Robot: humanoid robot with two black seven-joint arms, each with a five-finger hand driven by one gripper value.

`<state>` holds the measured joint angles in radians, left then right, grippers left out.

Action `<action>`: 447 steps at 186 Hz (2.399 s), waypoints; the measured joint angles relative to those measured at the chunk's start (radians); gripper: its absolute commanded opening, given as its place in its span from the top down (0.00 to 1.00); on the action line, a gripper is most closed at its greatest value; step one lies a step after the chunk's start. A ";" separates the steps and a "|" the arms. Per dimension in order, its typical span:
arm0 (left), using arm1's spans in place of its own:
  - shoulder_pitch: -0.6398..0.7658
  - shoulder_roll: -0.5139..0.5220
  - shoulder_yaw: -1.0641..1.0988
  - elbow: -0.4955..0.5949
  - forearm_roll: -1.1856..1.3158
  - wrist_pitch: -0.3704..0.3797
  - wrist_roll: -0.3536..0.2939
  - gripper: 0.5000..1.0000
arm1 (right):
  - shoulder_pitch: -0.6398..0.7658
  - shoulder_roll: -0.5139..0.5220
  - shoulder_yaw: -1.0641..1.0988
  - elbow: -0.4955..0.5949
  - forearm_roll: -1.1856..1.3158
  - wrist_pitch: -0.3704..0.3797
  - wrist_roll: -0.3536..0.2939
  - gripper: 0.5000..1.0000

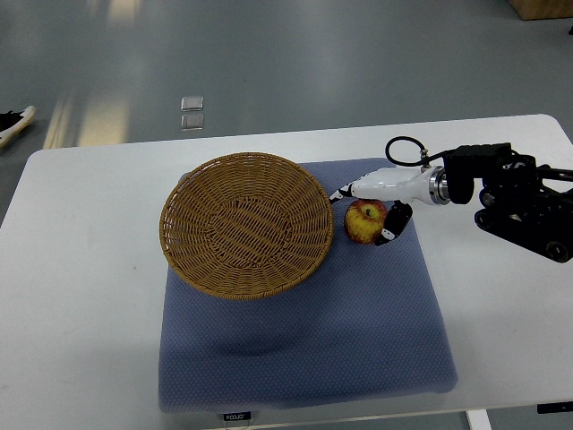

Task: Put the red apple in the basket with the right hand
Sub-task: 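Lower the right hand onto the apple and close fingers around it, then lift the apple with the right hand and carry it over the basket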

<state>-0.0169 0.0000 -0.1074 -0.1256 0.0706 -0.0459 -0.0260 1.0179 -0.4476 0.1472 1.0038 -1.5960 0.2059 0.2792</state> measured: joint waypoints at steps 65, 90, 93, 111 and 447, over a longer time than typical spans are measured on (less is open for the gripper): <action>0.000 0.000 0.000 0.000 0.000 0.000 0.000 0.00 | 0.004 -0.007 -0.002 -0.003 -0.001 0.011 0.000 0.55; 0.000 0.000 0.000 0.000 0.000 0.000 0.000 0.00 | 0.008 -0.011 -0.002 -0.006 -0.001 0.012 0.000 0.54; 0.000 0.000 0.000 0.000 0.000 0.000 0.000 0.00 | 0.008 -0.011 -0.002 -0.007 -0.001 0.012 0.000 0.54; 0.000 0.000 0.000 0.000 0.000 0.000 0.000 0.00 | 0.014 -0.012 0.003 -0.009 0.000 0.012 -0.001 0.54; 0.000 0.000 0.000 0.000 0.000 0.000 0.000 0.00 | 0.145 0.378 0.037 -0.201 0.019 0.006 -0.011 0.46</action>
<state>-0.0168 0.0000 -0.1074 -0.1257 0.0705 -0.0458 -0.0261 1.1625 -0.0692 0.1840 0.8029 -1.5769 0.2124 0.2686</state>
